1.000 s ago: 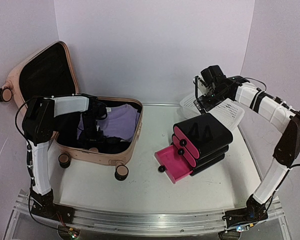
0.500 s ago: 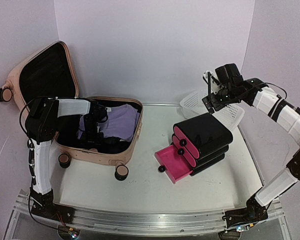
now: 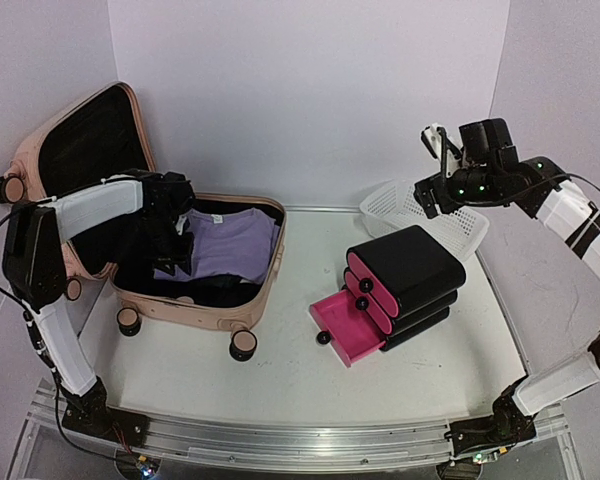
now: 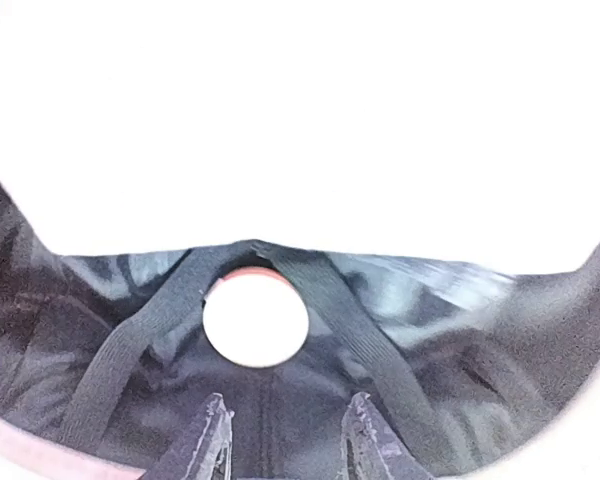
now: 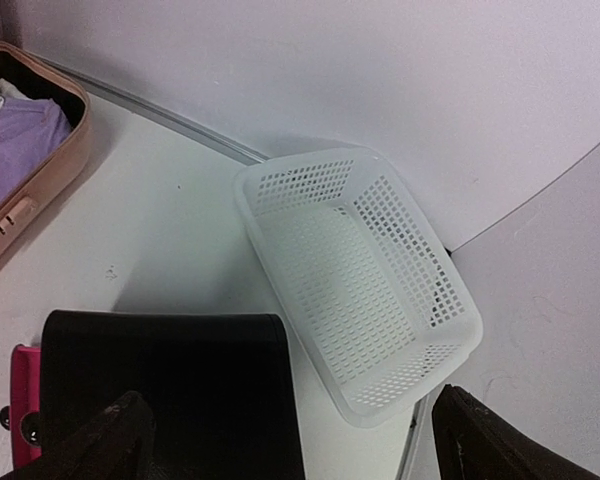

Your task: Open, take out, and arrange the luggage

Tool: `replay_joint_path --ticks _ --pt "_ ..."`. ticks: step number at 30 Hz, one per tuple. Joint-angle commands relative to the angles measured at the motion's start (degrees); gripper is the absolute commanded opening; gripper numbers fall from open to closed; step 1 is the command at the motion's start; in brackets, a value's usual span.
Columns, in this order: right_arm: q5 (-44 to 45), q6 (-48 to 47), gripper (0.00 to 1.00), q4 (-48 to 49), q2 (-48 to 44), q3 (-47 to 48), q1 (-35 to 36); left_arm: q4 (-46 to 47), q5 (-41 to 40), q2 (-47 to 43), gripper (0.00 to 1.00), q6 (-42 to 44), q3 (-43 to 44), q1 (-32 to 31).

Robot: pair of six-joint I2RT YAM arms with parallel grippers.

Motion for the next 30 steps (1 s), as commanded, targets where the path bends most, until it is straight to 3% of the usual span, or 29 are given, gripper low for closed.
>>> replay_joint_path --ticks 1,3,7,8,14,20,30 --pt "-6.5 3.5 0.98 1.9 -0.6 0.5 -0.2 0.5 4.8 -4.6 0.39 0.6 3.4 0.2" --pt "-9.9 3.7 0.98 2.1 -0.1 0.1 -0.2 1.3 4.2 -5.0 0.41 2.5 1.8 0.2" --pt "-12.9 9.3 0.98 1.9 0.0 -0.6 -0.2 2.1 -0.9 -2.7 0.77 3.8 -1.4 0.4" --pt "-13.2 10.2 0.98 2.4 -0.3 -1.5 -0.2 2.7 -3.6 -2.2 0.81 3.4 -2.2 0.5" --pt "-16.8 10.4 0.98 2.3 -1.1 -4.4 -0.2 15.9 -2.0 -3.0 0.86 3.7 -8.4 0.8" --pt "-16.8 8.3 0.98 0.7 3.3 1.1 -0.2 12.9 1.1 -2.8 0.93 4.8 -7.9 1.6" --pt "-10.5 4.6 0.98 0.8 6.9 -3.1 -0.2 0.3 5.4 -0.3 0.95 3.5 -6.7 3.6"
